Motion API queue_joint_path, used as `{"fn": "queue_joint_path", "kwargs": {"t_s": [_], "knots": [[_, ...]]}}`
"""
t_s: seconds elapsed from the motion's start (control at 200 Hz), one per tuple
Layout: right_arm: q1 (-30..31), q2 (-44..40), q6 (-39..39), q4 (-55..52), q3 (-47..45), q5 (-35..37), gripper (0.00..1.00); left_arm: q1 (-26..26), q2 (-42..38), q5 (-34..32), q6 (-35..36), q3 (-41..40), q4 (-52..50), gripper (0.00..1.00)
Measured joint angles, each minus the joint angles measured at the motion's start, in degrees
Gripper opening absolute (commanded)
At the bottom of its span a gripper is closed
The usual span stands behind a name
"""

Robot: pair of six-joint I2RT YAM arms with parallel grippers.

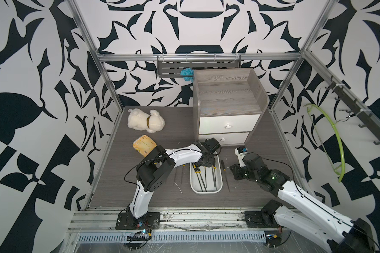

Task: Take the file tool out of the storage box
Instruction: Pick up the file tool from the storage box.

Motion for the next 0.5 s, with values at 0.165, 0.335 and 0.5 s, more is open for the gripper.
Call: {"fn": "queue_joint_path", "kwargs": {"t_s": [0.165, 0.335, 0.5], "knots": [[0.00, -0.22, 0.00, 0.17, -0.35, -0.07, 0.23, 0.00, -0.55, 0.24, -0.15, -1.11, 1.68, 0.12], [0.00, -0.22, -0.02, 0.37, -0.35, -0.09, 0.23, 0.00, -0.92, 0.68, -0.13, -1.70, 2.67, 0.14], [0.00, -0.92, -0.02, 0.76, -0.52, -0.13, 0.23, -0.02, -4.85, 1.11, -0.09, -6.19, 4.68, 0.12]]}}
